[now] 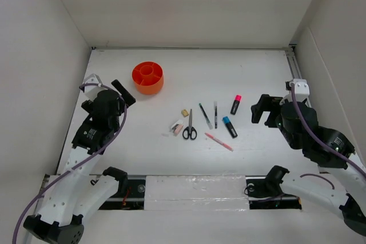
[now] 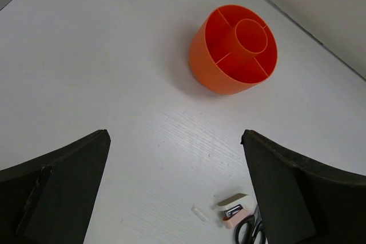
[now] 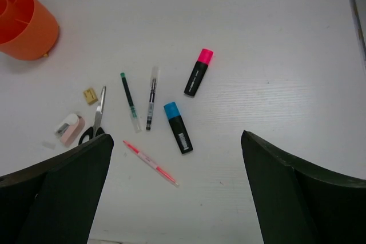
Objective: Sort the stationery into containers
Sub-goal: Pick up the pen from the center of the board.
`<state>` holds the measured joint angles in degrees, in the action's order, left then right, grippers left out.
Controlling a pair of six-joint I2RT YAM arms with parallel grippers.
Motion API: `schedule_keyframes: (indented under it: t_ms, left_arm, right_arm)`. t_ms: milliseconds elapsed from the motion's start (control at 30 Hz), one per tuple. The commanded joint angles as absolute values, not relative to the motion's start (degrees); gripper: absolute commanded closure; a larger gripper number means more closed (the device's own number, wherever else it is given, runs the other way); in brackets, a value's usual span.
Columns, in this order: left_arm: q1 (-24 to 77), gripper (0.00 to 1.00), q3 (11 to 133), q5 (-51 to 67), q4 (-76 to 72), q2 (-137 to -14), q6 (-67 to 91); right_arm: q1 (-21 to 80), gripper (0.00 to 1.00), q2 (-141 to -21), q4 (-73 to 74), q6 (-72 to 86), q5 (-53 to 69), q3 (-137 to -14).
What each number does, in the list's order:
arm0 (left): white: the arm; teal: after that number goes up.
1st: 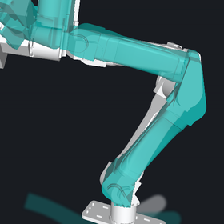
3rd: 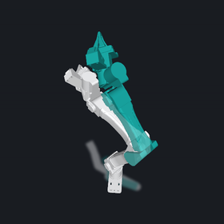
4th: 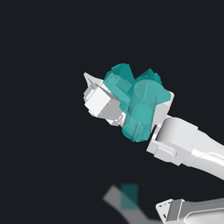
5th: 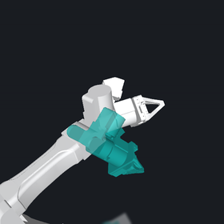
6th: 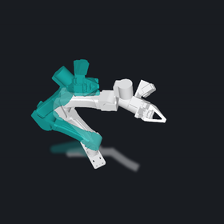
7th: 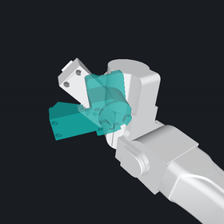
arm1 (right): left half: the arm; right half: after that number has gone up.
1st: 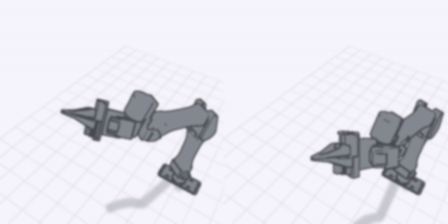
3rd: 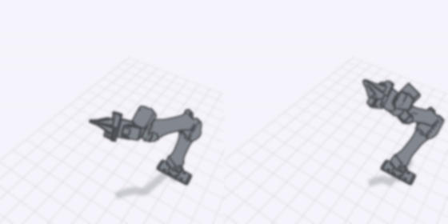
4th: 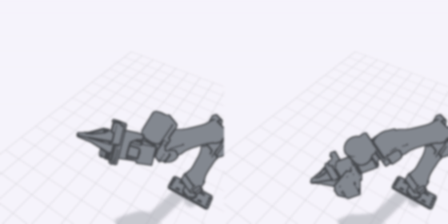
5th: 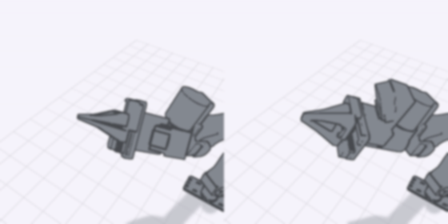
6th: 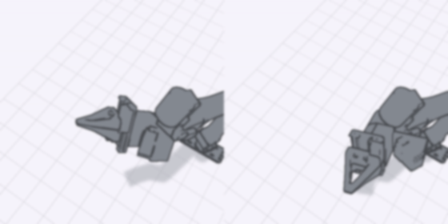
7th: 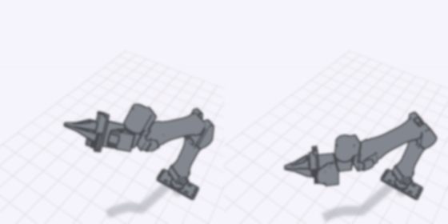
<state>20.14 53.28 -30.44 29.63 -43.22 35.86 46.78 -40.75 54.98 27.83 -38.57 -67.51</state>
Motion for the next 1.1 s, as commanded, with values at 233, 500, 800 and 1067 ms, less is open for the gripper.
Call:
schedule_keyframes:
  t_ms: [233, 500, 800, 1067]
  left_arm:
    - [20.04, 0.0, 54.14, -30.86, 30.41, -45.26, 35.34]
    - [20.04, 0.0, 54.14, -29.53, 29.88, -45.26, 34.28]
    - [20.04, 0.0, 54.14, -26.28, 29.36, -45.88, 33.13]
    - [20.04, 0.0, 54.14, -22.94, 28.83, -46.41, 31.99]
  right_arm:
    - [46.41, 0.0, -44.82, 49.05, 14.77, -23.32, -67.5]
    - [46.41, 0.0, -56.94, 45.27, 11.16, -8.18, -65.23]
    - [46.41, 0.04, -70.92, 37.98, 13.0, -2.11, -57.93]
    - [46.41, 0.08, -74.79, 35.6, 19.16, 0.09, -51.95]
